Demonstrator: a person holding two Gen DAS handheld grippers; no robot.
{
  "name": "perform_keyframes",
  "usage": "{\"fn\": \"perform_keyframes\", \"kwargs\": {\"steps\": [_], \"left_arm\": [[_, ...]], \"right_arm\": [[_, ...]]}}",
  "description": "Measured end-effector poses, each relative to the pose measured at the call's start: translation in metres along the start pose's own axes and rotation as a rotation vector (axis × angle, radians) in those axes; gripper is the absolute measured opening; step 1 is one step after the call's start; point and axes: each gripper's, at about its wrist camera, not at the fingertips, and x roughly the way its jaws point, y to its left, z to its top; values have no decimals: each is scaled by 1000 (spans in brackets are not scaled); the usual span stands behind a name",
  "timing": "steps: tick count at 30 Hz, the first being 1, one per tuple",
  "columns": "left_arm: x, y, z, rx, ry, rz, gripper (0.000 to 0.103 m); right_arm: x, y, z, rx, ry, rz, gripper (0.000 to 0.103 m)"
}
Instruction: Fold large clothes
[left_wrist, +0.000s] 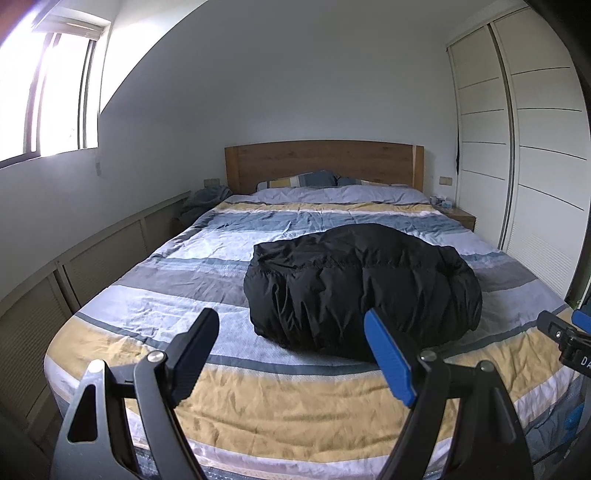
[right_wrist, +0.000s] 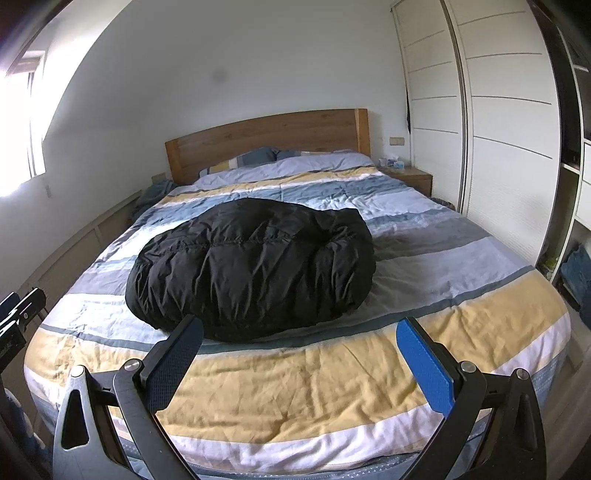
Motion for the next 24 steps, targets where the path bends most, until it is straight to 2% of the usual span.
{"fn": "perform_keyframes", "kwargs": {"steps": [12,24], "left_arm": [[12,-3,-3,20,32,1,80],[25,-2,2,43,57,24,80]], "right_arm": [[5,-1,5,-3,5,-22,103],[6,15,18,-82,-32,-59,103]]}}
